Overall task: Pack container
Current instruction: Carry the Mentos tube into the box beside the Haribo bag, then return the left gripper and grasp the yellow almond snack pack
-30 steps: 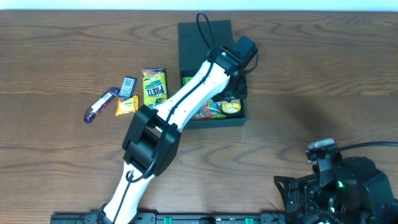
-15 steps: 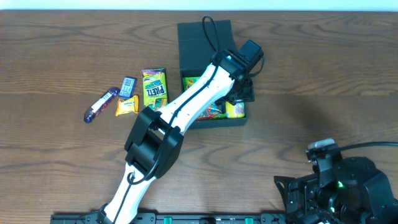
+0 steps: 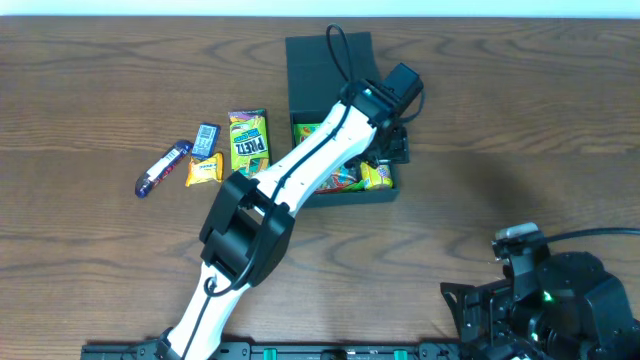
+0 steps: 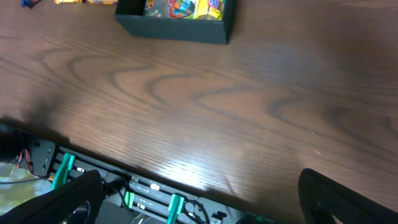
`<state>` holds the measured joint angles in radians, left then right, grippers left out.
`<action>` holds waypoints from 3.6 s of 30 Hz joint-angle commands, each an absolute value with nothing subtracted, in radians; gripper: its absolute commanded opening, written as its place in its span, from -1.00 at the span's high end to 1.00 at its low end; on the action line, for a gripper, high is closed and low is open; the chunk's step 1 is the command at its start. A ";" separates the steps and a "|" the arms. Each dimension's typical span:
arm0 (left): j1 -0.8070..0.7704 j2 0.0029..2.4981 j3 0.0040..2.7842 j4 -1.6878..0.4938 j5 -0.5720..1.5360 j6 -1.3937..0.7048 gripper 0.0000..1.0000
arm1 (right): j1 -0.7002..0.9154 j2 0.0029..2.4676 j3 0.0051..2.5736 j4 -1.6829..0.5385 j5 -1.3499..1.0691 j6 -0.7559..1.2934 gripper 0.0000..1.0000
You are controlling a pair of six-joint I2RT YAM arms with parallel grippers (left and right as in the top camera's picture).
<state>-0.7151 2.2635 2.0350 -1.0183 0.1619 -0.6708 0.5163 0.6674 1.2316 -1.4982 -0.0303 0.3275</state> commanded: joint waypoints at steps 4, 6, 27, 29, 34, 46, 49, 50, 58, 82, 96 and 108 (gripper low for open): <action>-0.639 2.226 2.027 -1.052 0.133 -0.574 0.55 | 0.511 0.667 1.242 -1.497 -0.027 0.313 -0.98; -0.625 2.212 2.027 -1.059 0.173 -0.556 0.88 | 0.511 0.667 1.242 -1.497 -0.027 0.313 -0.99; -0.730 2.259 2.016 -1.087 0.252 -0.302 0.88 | 0.511 0.667 1.242 -1.497 -0.027 0.313 -0.99; -0.730 2.276 2.016 -1.087 0.252 -0.302 0.88 | 0.512 0.667 1.242 -1.497 -0.027 0.313 -0.99; -0.730 2.320 2.016 -1.077 0.255 -0.302 0.88 | 0.511 0.667 1.242 -1.497 -0.027 0.313 -0.98; -0.706 2.320 2.037 -1.085 0.259 -0.292 0.88 | 0.511 0.667 1.242 -1.497 -0.027 0.313 -0.98; -0.671 2.277 2.074 -1.093 0.249 -0.293 0.89 | 0.511 0.667 1.242 -1.497 -0.027 0.313 -0.98; -0.655 2.257 2.088 -1.093 0.230 -0.304 0.89 | 0.511 0.667 1.242 -1.497 -0.027 0.313 -0.98; -0.516 2.119 2.098 -1.138 0.009 -0.339 0.88 | 0.511 0.667 1.242 -1.497 -0.027 0.313 -0.99; -0.182 2.080 2.048 -1.424 -0.107 -0.334 0.88 | 0.511 0.667 1.242 -1.497 -0.027 0.313 -0.99; -0.078 1.806 1.557 -1.129 0.012 -0.148 0.88 | 0.511 0.667 1.242 -1.497 -0.027 0.313 -0.99; -0.030 1.793 1.270 -0.859 0.042 -0.065 -0.36 | 0.511 0.667 1.242 -1.497 -0.027 0.313 -0.98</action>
